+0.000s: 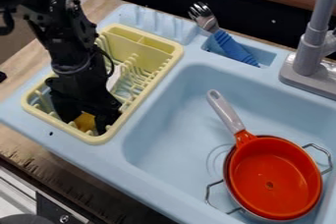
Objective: Put the yello knife in the red pot on the right side of the sink
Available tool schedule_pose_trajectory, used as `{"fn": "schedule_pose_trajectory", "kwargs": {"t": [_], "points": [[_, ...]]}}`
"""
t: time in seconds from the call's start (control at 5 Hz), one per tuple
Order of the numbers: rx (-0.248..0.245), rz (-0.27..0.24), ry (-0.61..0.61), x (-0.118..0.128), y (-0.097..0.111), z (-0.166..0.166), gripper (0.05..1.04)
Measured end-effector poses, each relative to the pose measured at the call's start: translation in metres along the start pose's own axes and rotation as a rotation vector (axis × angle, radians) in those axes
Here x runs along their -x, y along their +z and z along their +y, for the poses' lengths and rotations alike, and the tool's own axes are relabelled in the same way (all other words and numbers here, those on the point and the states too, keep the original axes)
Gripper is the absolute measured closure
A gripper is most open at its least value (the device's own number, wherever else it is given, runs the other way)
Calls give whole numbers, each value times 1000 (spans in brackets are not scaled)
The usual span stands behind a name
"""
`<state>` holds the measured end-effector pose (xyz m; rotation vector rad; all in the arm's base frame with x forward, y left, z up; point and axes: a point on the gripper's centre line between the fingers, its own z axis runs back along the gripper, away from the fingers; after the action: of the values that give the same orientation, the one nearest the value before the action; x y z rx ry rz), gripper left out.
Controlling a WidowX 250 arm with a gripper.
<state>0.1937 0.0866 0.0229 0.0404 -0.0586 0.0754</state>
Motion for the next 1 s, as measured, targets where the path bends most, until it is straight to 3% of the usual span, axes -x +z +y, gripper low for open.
{"fn": "schedule_pose_trajectory", "kwargs": {"t": [0.4, 0.8, 1.0], "points": [[22, -7, 48, -1, 1, 4, 591], [27, 2, 39, -1, 6, 7, 616], [21, -28, 54, -3, 22, 9, 616]]}}
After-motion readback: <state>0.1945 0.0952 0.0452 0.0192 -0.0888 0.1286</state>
